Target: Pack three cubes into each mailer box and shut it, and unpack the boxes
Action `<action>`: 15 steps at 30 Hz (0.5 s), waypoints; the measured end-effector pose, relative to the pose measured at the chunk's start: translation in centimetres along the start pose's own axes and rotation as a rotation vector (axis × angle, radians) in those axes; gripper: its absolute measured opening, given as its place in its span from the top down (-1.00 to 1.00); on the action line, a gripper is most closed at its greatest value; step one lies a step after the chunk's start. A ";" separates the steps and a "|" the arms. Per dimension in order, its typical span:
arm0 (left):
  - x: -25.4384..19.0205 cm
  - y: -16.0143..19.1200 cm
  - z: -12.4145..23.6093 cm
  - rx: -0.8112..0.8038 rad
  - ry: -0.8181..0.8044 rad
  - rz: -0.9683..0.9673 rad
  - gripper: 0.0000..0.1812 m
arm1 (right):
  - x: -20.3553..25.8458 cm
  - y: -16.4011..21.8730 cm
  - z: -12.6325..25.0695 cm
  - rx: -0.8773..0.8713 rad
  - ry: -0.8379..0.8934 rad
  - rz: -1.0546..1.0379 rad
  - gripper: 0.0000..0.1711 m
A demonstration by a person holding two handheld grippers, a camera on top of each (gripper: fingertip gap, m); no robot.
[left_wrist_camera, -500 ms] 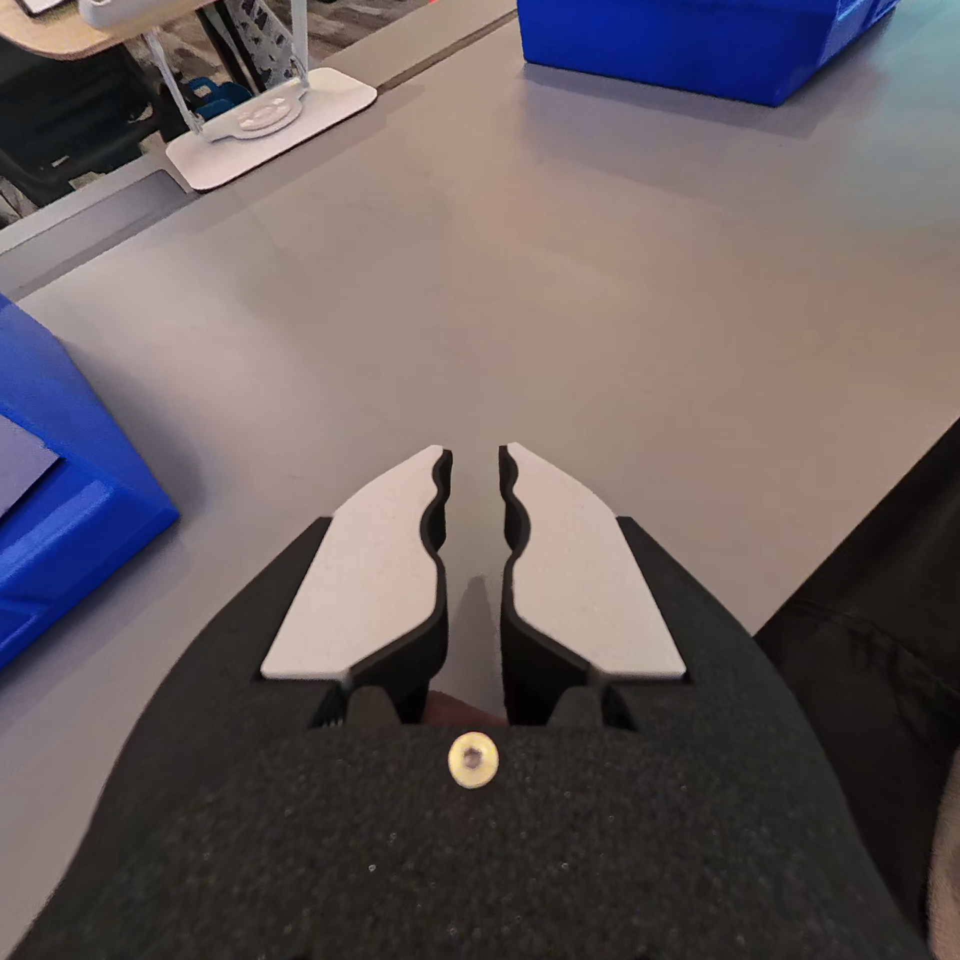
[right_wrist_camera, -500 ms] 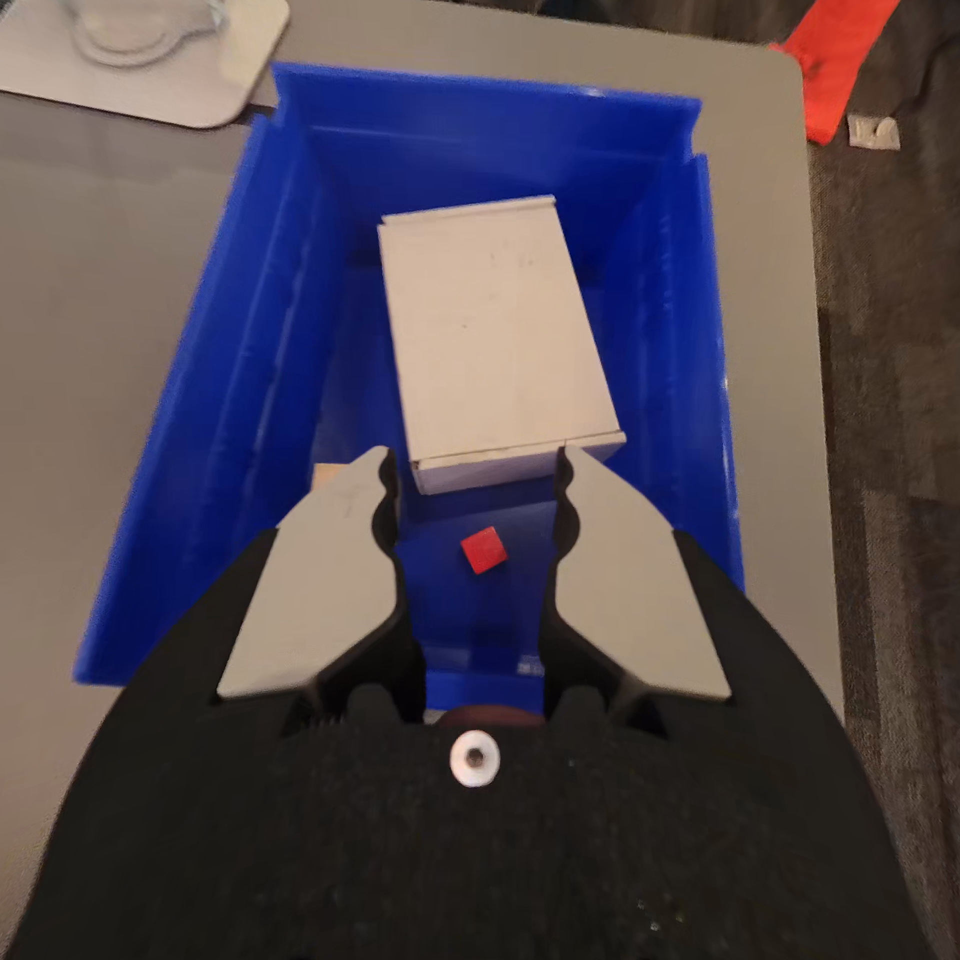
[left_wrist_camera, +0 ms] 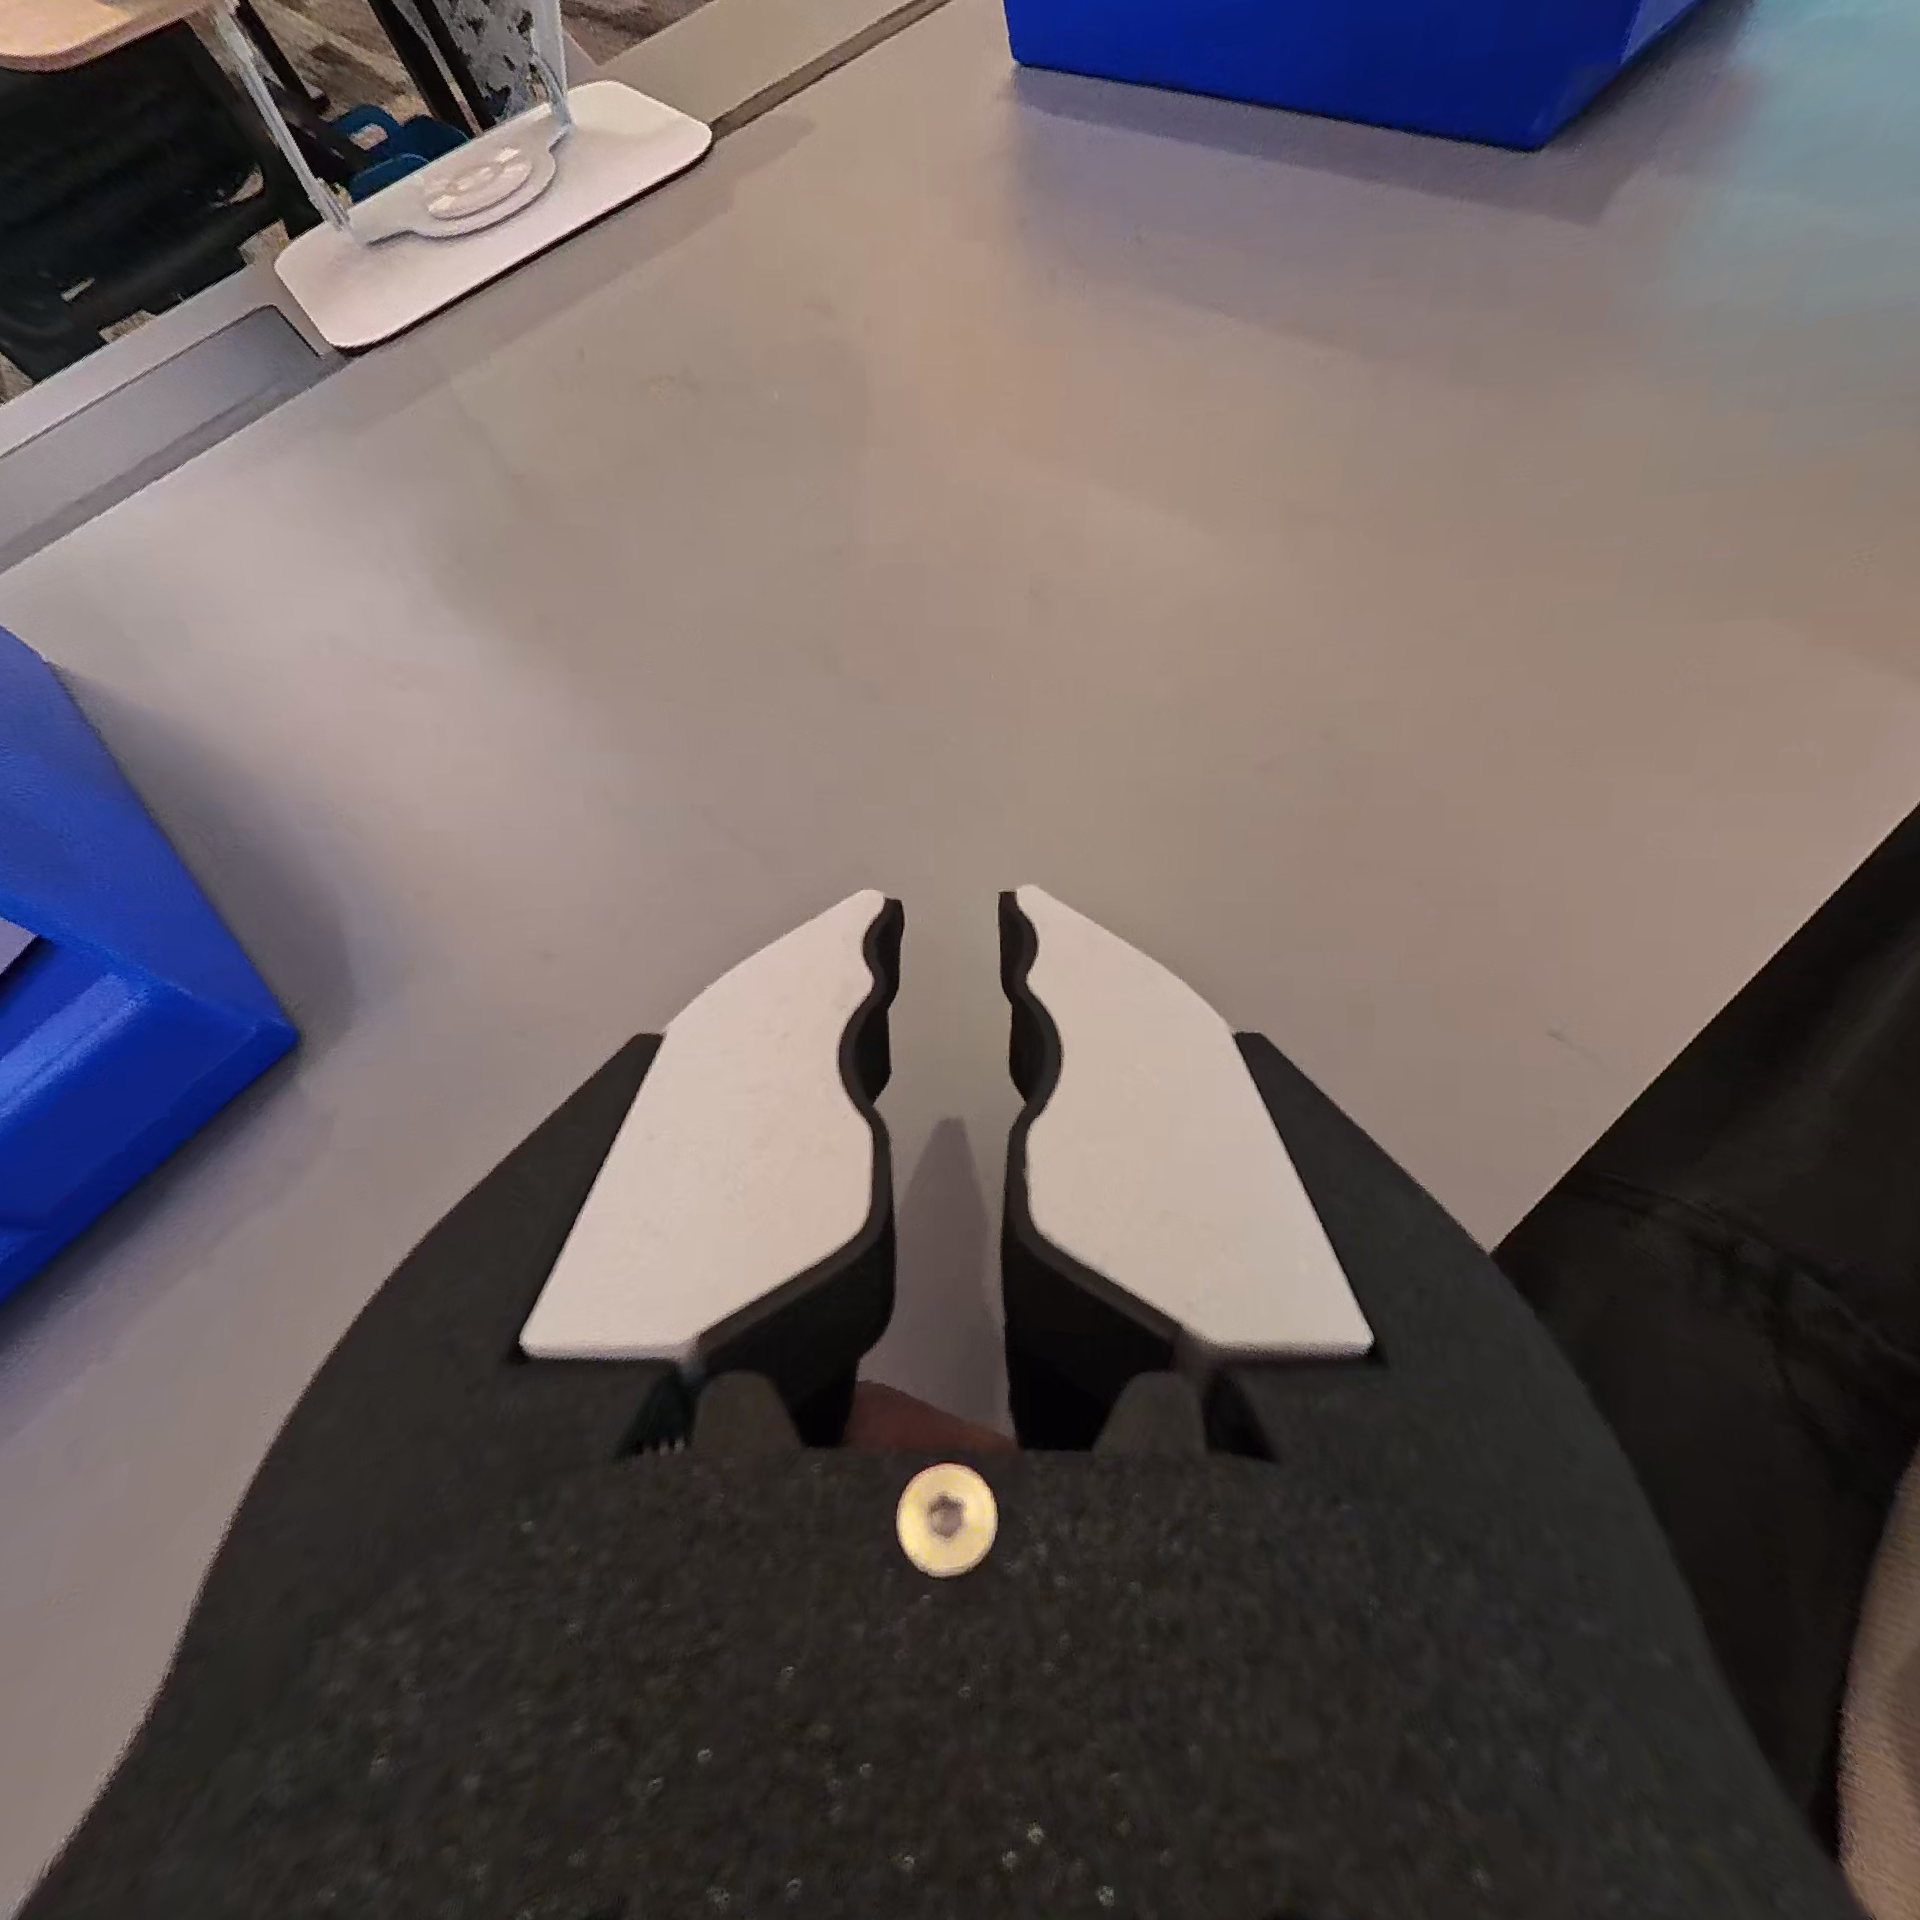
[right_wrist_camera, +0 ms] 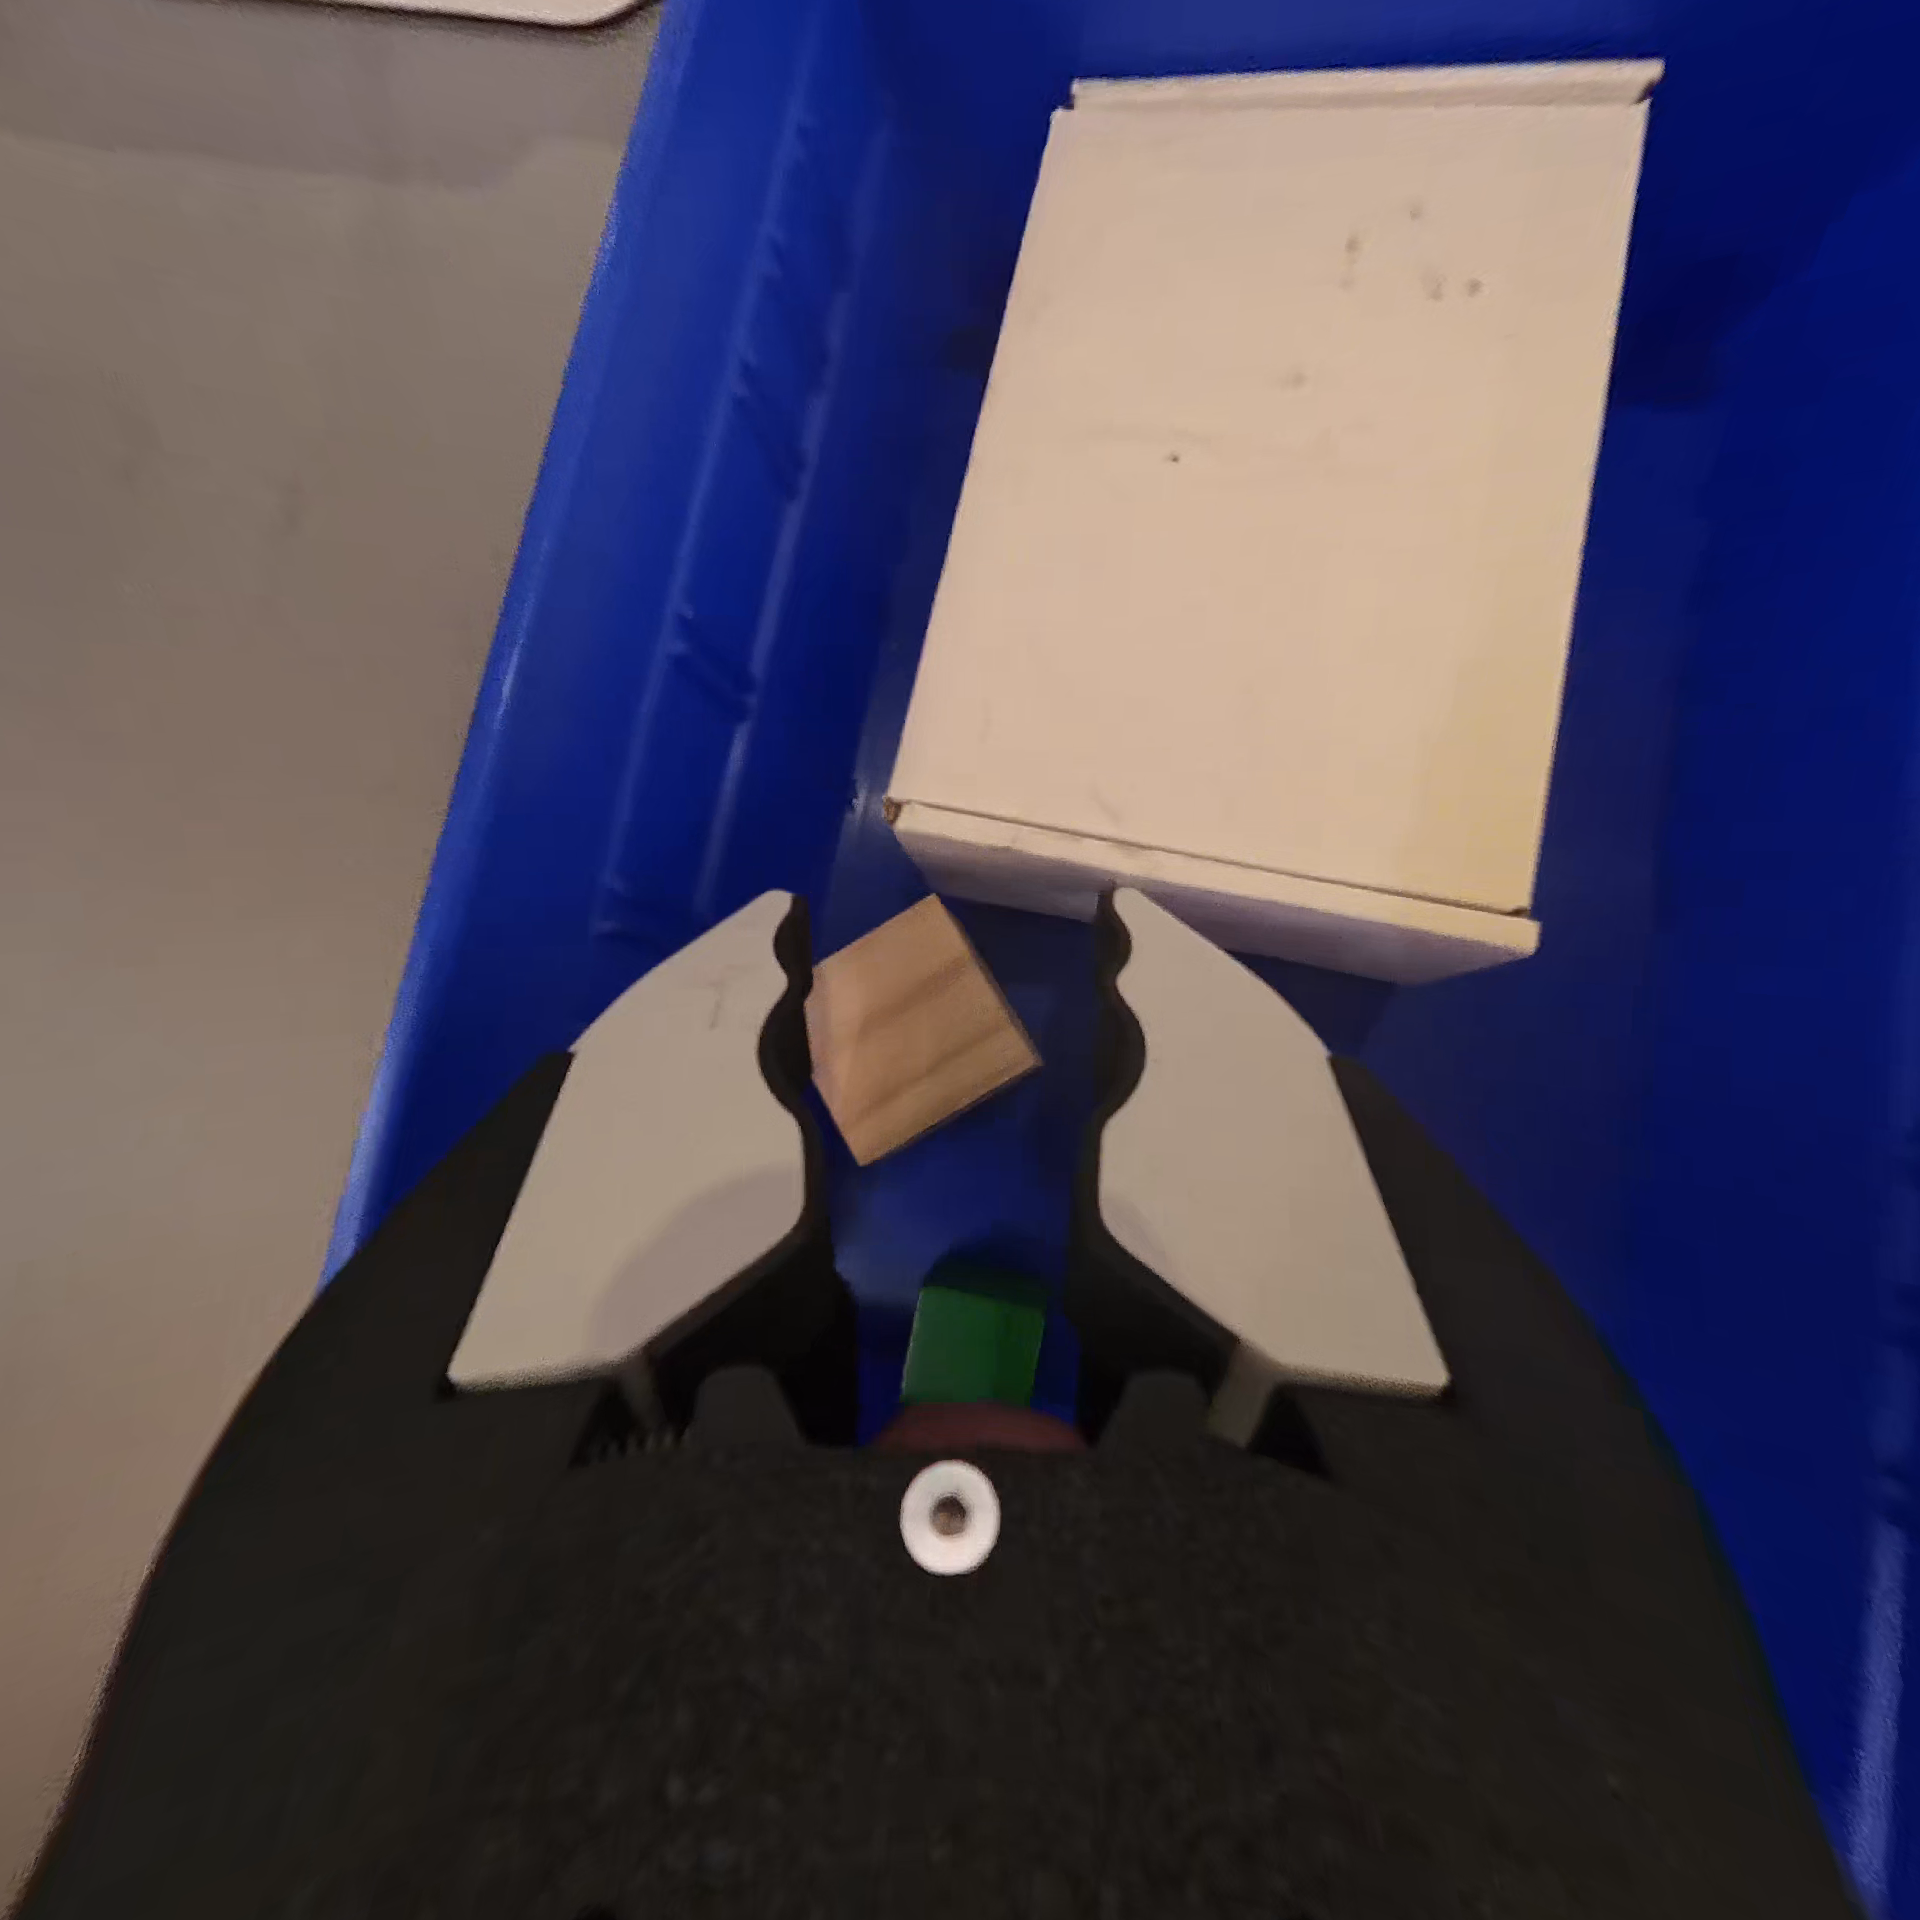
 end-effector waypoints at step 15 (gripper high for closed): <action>2.7 1.1 3.1 -0.096 -0.096 0.215 0.77 | 11.7 9.5 14.2 -0.593 -0.184 -0.111 0.33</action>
Point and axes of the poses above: each gripper's, where its closed fingertips meet, z back along the fingers, y out of its underside, x = y × z across the jaws, the point moved 9 cm from there along z, back along the fingers, and after that the axes turned 13 degrees about y, right-handed, at the moved point
